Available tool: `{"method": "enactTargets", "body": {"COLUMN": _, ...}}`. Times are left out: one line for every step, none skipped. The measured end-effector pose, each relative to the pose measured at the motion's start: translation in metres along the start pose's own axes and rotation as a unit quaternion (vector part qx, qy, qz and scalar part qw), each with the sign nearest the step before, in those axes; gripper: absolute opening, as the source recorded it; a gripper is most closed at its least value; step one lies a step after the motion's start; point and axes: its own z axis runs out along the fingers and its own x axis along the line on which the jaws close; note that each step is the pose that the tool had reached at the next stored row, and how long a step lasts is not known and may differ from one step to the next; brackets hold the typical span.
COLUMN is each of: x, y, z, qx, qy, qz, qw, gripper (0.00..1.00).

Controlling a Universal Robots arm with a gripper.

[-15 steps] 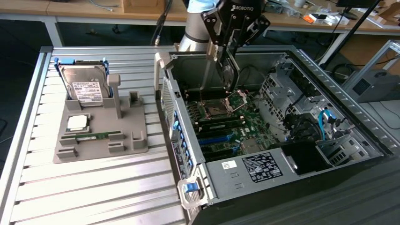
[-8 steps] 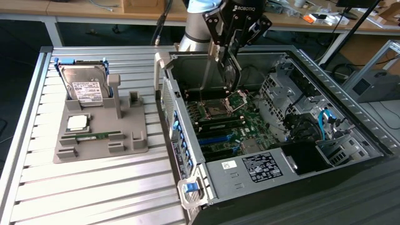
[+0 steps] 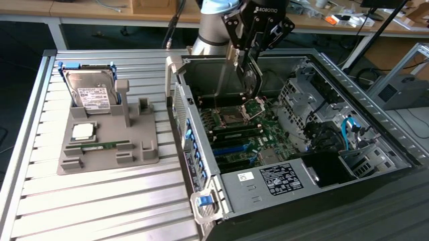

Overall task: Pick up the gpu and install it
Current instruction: 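Pick up the gpu and move the gpu toward the slot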

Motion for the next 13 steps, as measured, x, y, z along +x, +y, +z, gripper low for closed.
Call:
{"method": "enactTargets", "body": {"x": -0.001, "y": 0.0001, "z": 0.0002, "qx": 0.0001, "qy": 0.0, "qz": 0.0, "qw": 1.0, "gripper": 0.27}}
{"method": "enactTargets", "body": {"x": -0.002, "y": 0.0001, "z": 0.0003, "qx": 0.0002, "qy": 0.0, "qz": 0.0, "qw": 1.0, "gripper": 0.27}}
{"method": "enactTargets", "body": {"x": -0.003, "y": 0.0001, "z": 0.0005, "qx": 0.0003, "qy": -0.0001, "qz": 0.0, "qw": 1.0, "gripper": 0.27}}
{"method": "enactTargets", "body": {"x": -0.004, "y": 0.0002, "z": 0.0006, "qx": 0.0005, "qy": 0.0, "qz": 0.0, "qw": 1.0, "gripper": 0.27}}
{"method": "enactTargets", "body": {"x": -0.005, "y": 0.0002, "z": 0.0007, "qx": 0.0006, "qy": 0.0, "qz": 0.0, "qw": 1.0, "gripper": 0.27}}
{"method": "enactTargets", "body": {"x": -0.005, "y": 0.0002, "z": 0.0008, "qx": 0.0006, "qy": -0.0001, "qz": 0.0, "qw": 1.0, "gripper": 0.27}}
{"method": "enactTargets", "body": {"x": -0.006, "y": 0.0003, "z": 0.0009, "qx": 0.0007, "qy": -0.0001, "qz": 0.0, "qw": 1.0, "gripper": 0.27}}
{"method": "enactTargets", "body": {"x": -0.007, "y": 0.0004, "z": 0.0011, "qx": 0.0009, "qy": -0.0001, "qz": 0.0, "qw": 1.0, "gripper": 0.27}}
{"method": "enactTargets", "body": {"x": -0.008, "y": 0.0004, "z": 0.0012, "qx": 0.0011, "qy": -0.0001, "qz": 0.0, "qw": 1.0, "gripper": 0.27}}
{"method": "enactTargets", "body": {"x": -0.009, "y": 0.0005, "z": 0.0014, "qx": 0.0012, "qy": -0.0001, "qz": 0.0, "qw": 1.0, "gripper": 0.27}}
{"method": "enactTargets", "body": {"x": -0.01, "y": 0.0006, "z": 0.0015, "qx": 0.0013, "qy": -0.0001, "qz": 0.0, "qw": 1.0, "gripper": 0.27}}
{"method": "enactTargets", "body": {"x": -0.011, "y": 0.0007, "z": 0.0017, "qx": 0.0014, "qy": -0.0001, "qz": 0.0, "qw": 1.0, "gripper": 0.27}}
{"method": "enactTargets", "body": {"x": -0.012, "y": 0.0008, "z": 0.0019, "qx": 0.0015, "qy": -0.0001, "qz": 0.0, "qw": 1.0, "gripper": 0.27}}
